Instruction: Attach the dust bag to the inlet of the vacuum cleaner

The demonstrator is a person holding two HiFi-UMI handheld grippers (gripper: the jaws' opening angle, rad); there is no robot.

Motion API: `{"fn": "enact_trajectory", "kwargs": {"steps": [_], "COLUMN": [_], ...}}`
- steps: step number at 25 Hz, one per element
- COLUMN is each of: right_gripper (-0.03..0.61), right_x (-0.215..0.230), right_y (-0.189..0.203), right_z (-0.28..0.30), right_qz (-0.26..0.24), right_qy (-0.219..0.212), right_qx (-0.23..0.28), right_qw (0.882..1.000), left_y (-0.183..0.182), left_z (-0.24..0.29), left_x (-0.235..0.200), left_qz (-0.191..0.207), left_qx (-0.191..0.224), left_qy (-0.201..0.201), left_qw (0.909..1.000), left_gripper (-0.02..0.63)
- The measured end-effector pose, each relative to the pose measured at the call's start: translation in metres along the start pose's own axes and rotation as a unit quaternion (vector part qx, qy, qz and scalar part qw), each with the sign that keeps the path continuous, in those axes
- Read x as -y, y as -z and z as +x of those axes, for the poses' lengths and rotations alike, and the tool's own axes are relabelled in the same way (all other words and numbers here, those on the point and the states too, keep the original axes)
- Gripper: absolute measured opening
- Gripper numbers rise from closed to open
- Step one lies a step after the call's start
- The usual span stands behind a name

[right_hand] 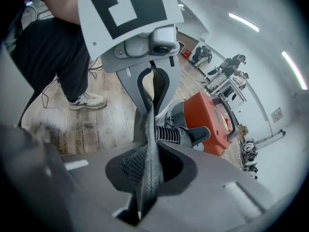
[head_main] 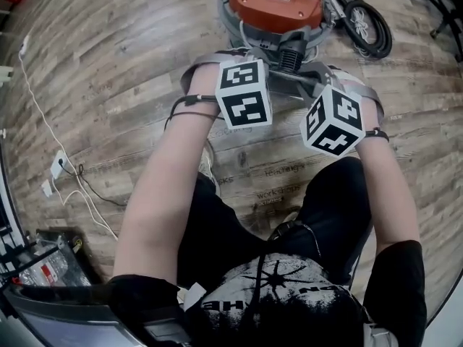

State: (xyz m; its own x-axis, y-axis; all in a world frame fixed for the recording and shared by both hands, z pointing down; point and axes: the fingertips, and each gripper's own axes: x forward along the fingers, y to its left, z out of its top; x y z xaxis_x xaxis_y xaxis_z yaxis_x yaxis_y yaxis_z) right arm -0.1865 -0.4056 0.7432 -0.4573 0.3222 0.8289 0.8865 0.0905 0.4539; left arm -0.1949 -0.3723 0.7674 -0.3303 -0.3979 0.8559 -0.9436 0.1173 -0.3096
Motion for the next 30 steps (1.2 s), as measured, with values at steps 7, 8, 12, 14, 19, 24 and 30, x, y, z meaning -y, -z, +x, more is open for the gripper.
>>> {"fn": "enact_trajectory", "kwargs": {"steps": [7,8,12,14,19,24,30], "right_gripper": [0.041,0.04,0.04,0.041,0.04,0.04,0.038], "right_x": [0.009,0.009,0.005,0.006,0.018,0.021,0.028], "right_y": [0.016,0.022,0.04,0.043,0.033,-0.001,0.014], "right_z": [0.0,0.003,0.018,0.023,0.012,0.007,0.005], "right_qz": [0.037,0.055,0.108,0.12,0.092,0.004,0.048], "right_qy": [-0.006,-0.006,-0.007,-0.003,0.017,0.028,0.028], "right_qx": [0.008,0.011,0.011,0.011,0.015,-0.01,0.009], "right_qw": [0.999,0.998,0.994,0.993,0.995,1.0,0.998], "left_y": [-0.019,-0.025,-0.042,-0.047,-0.035,0.004,-0.014], "left_z": [-0.007,-0.008,-0.007,-0.007,-0.003,0.021,0.009], "left_x": [-0.006,-0.006,-0.005,-0.006,-0.013,-0.012,-0.021], "left_qz": [-0.016,-0.015,0.006,0.007,-0.051,-0.042,-0.04], "left_qx": [0.039,0.046,0.05,0.054,0.063,-0.001,0.037], "left_qy": [-0.003,-0.005,-0.007,-0.009,-0.009,-0.017,-0.018], "left_qw": [0.9991,0.9988,0.9987,0.9985,0.9967,0.999,0.9984], "left_gripper": [0.04,0.04,0.04,0.04,0.041,0.032,0.034]}}
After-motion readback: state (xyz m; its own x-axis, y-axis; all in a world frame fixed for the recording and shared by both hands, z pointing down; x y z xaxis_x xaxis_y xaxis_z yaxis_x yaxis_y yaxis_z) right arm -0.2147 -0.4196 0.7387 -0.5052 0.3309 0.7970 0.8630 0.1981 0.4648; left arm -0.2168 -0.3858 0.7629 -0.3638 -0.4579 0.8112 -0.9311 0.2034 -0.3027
